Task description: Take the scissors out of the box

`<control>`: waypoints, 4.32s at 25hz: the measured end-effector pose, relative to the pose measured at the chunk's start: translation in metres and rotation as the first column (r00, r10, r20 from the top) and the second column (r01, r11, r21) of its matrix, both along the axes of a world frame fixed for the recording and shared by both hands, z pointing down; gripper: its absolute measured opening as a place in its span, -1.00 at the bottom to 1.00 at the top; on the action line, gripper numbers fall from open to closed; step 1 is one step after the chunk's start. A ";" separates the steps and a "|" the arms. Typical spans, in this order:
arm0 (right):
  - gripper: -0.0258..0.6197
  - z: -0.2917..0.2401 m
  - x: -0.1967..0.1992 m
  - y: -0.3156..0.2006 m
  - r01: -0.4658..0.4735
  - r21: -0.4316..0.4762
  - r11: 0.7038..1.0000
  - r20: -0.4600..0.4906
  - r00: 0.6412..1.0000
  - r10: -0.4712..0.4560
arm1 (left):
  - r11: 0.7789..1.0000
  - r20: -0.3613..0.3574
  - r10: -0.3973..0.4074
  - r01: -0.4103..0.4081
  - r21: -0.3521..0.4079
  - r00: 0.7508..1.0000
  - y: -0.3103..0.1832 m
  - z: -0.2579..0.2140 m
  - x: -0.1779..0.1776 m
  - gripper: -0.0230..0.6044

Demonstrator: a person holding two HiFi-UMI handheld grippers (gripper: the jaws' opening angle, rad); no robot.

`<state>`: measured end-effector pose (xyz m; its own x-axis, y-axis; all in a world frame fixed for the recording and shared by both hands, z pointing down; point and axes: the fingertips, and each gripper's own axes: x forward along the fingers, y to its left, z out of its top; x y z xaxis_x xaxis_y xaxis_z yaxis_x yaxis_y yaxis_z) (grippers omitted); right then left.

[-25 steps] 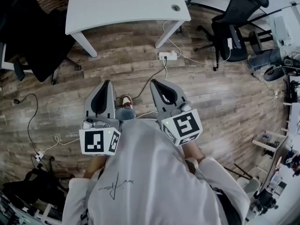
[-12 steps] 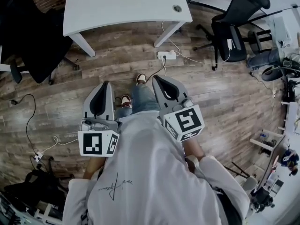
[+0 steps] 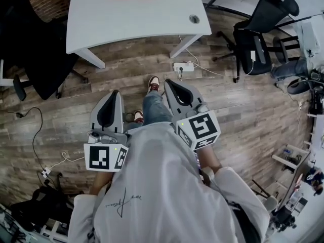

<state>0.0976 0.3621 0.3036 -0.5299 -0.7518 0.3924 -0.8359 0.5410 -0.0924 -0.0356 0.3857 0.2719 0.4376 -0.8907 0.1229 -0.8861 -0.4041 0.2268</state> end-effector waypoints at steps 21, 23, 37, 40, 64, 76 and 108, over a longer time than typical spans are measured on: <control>-0.89 0.012 0.078 -0.198 0.066 -0.071 0.995 0.046 0.997 -0.063 | 0.997 0.061 -0.040 0.044 -0.069 0.997 -0.188 0.007 0.086 -0.92; -0.89 0.012 0.085 -0.211 0.077 -0.072 0.994 0.055 0.996 -0.073 | 0.997 0.067 -0.045 0.049 -0.064 0.997 -0.200 0.005 0.095 -0.91; -0.89 -0.004 0.106 -0.267 0.120 -0.027 0.992 0.124 0.985 -0.116 | 0.995 0.147 -0.037 0.051 -0.089 0.988 -0.236 0.003 0.128 -0.91; -0.89 -0.004 0.107 -0.278 0.104 -0.022 0.994 0.120 0.988 -0.101 | 0.996 0.160 -0.026 0.039 -0.077 0.987 -0.247 0.004 0.128 -0.92; -0.89 -0.012 0.065 -0.390 0.124 -0.051 0.991 -0.057 0.990 -0.127 | 0.993 0.053 0.086 -0.081 -0.088 0.995 -0.363 0.010 0.088 -0.91; -0.89 0.009 0.019 -0.439 0.214 -0.093 0.972 -0.190 0.955 -0.228 | 0.995 0.017 0.069 -0.067 -0.078 0.997 -0.413 0.012 0.041 -0.92; -0.86 0.106 -0.027 -0.523 0.443 -0.317 0.839 -0.460 0.702 -0.545 | 0.975 -0.028 0.145 -0.148 -0.164 0.989 -0.463 0.042 0.014 -0.92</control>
